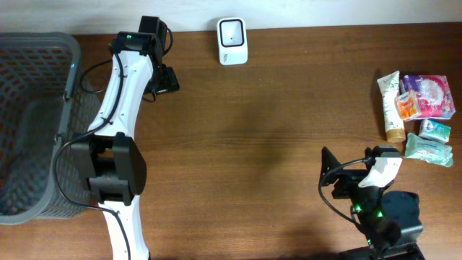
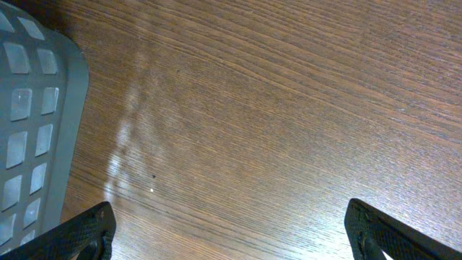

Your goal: Scan the item barcode

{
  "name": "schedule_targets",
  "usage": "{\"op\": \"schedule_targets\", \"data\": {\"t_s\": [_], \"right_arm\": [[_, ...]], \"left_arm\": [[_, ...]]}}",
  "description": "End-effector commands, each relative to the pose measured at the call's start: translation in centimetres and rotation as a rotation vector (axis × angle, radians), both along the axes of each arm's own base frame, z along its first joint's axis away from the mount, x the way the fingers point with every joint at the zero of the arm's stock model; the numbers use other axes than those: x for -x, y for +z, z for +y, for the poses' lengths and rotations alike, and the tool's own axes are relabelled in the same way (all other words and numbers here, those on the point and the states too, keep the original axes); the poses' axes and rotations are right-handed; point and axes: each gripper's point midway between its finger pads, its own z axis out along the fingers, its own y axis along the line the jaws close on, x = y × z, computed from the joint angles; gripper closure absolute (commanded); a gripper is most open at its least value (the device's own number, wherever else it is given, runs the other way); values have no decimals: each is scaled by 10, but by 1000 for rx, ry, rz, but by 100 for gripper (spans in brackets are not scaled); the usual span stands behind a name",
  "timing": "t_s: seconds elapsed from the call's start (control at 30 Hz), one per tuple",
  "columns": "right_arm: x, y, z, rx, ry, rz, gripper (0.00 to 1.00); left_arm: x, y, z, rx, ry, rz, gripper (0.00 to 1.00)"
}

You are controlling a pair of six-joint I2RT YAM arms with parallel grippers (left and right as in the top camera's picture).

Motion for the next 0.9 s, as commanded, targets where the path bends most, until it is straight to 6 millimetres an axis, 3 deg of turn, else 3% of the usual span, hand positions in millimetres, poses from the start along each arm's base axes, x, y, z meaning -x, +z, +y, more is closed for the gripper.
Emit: {"op": "schedule_targets", "data": {"t_s": [0.0,0.5,0.87], "right_arm": [[2,-7,6,25,48,-84,1],[5,-20,5,52,51,-247,1],[3,-4,6,85,48,-409,2]], "left_arm": [[-3,7,2,-4,5,-20,1],[-3,7,-1,-4,-1,-20,1],[-3,7,-1,-4,-2,-20,1]]}}
